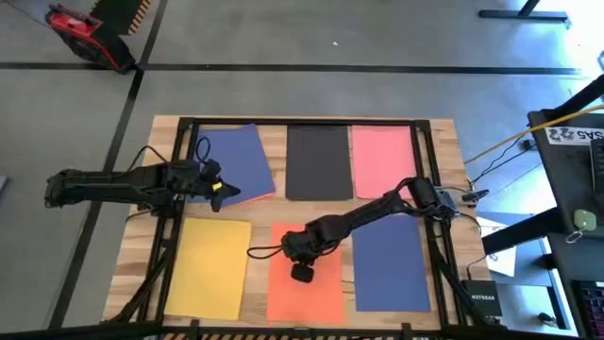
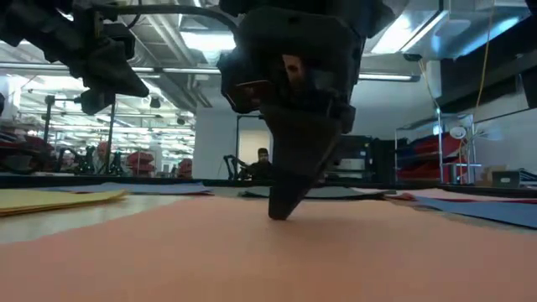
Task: Organize paper
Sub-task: Stack the blue paper on top of the other blue paper
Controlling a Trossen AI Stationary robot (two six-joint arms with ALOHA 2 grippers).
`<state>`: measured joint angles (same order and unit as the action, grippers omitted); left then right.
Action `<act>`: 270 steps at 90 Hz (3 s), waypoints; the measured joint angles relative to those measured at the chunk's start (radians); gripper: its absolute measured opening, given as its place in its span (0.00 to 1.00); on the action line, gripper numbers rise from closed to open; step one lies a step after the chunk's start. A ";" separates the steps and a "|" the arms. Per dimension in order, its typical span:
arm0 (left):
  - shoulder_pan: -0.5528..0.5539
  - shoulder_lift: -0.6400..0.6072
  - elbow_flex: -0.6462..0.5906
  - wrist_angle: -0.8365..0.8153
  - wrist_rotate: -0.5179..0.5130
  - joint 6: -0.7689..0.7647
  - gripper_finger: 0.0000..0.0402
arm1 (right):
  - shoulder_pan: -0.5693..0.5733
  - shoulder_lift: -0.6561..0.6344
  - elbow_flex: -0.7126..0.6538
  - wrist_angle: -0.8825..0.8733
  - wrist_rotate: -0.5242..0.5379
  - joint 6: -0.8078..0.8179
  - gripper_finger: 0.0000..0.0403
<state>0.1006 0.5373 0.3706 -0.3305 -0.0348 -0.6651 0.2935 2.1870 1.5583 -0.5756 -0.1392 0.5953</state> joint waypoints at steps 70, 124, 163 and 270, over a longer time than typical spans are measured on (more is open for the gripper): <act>-0.002 -0.019 0.000 0.032 -0.062 0.024 0.00 | -0.256 -0.012 0.229 -0.058 0.340 -0.501 0.02; 0.098 -0.125 0.000 -0.022 -0.213 0.018 0.00 | -0.300 0.124 0.113 0.231 0.463 -0.994 0.32; 0.124 -0.125 0.000 -0.058 -0.213 0.024 0.00 | -0.342 0.144 0.114 0.292 0.505 -1.011 0.30; 0.123 -0.124 0.000 -0.109 -0.212 0.037 0.00 | -0.340 0.147 0.168 0.280 0.308 -1.010 0.22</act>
<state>0.2237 0.4129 0.3706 -0.4393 -0.2470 -0.6281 -0.0460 2.3341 1.7264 -0.2953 0.1689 -0.4150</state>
